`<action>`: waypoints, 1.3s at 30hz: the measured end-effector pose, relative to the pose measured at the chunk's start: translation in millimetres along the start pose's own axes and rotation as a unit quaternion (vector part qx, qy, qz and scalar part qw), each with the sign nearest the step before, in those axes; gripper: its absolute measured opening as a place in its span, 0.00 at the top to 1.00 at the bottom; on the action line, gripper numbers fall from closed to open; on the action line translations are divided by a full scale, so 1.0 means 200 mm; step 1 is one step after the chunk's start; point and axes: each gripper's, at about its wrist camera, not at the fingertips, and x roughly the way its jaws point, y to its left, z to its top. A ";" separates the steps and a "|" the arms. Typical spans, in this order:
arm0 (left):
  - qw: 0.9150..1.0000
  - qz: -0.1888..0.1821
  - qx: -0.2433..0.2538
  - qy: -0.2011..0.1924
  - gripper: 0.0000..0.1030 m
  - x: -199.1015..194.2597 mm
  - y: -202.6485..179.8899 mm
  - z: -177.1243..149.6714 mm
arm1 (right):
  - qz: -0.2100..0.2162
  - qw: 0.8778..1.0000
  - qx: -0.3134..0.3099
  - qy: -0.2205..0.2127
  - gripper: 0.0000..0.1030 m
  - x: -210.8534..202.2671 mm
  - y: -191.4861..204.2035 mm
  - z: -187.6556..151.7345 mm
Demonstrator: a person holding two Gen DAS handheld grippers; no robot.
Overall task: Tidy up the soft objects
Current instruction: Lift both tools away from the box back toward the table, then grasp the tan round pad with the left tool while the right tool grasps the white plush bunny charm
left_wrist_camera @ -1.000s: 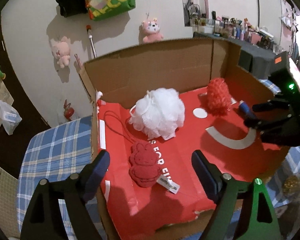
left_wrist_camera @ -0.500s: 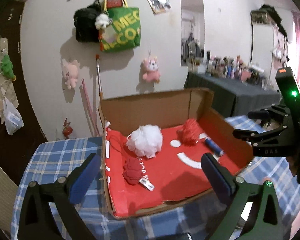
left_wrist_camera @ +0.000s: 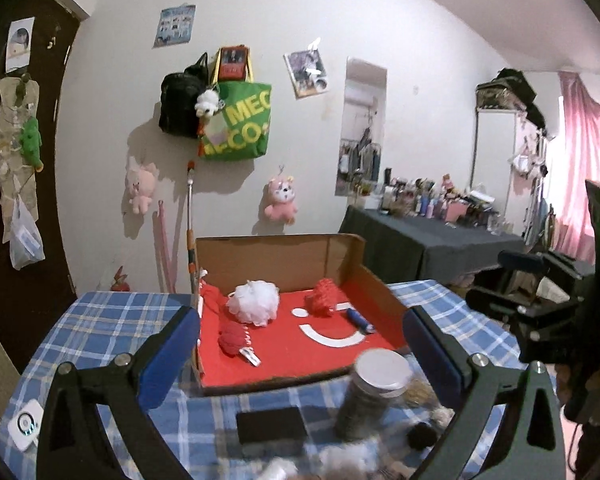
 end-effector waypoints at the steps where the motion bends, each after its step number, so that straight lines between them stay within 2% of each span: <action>1: 1.000 -0.004 0.001 -0.004 0.00 -0.04 -0.02 -0.02 | 0.002 1.000 0.001 -0.008 0.11 -0.05 0.02 -0.02; 9: 0.999 0.012 0.026 -0.036 0.00 -0.22 -0.14 -0.23 | 0.010 0.998 0.036 -0.042 0.10 -0.32 0.14 -0.26; 15: 1.000 0.005 0.006 -0.007 0.00 -0.20 -0.13 -0.39 | -0.010 0.997 0.057 -0.047 0.10 -0.38 0.21 -0.45; 19: 1.000 0.015 -0.007 0.020 0.00 -0.16 -0.11 -0.51 | -0.022 0.997 0.062 -0.033 0.10 -0.34 0.25 -0.59; 27: 0.994 0.026 -0.028 0.101 0.00 0.00 -0.04 -0.74 | 0.000 0.995 0.097 0.020 0.10 -0.16 0.26 -0.79; 39: 0.986 0.041 -0.043 0.156 0.00 0.13 0.03 -0.85 | 0.034 0.990 0.113 0.077 0.10 0.03 0.30 -0.93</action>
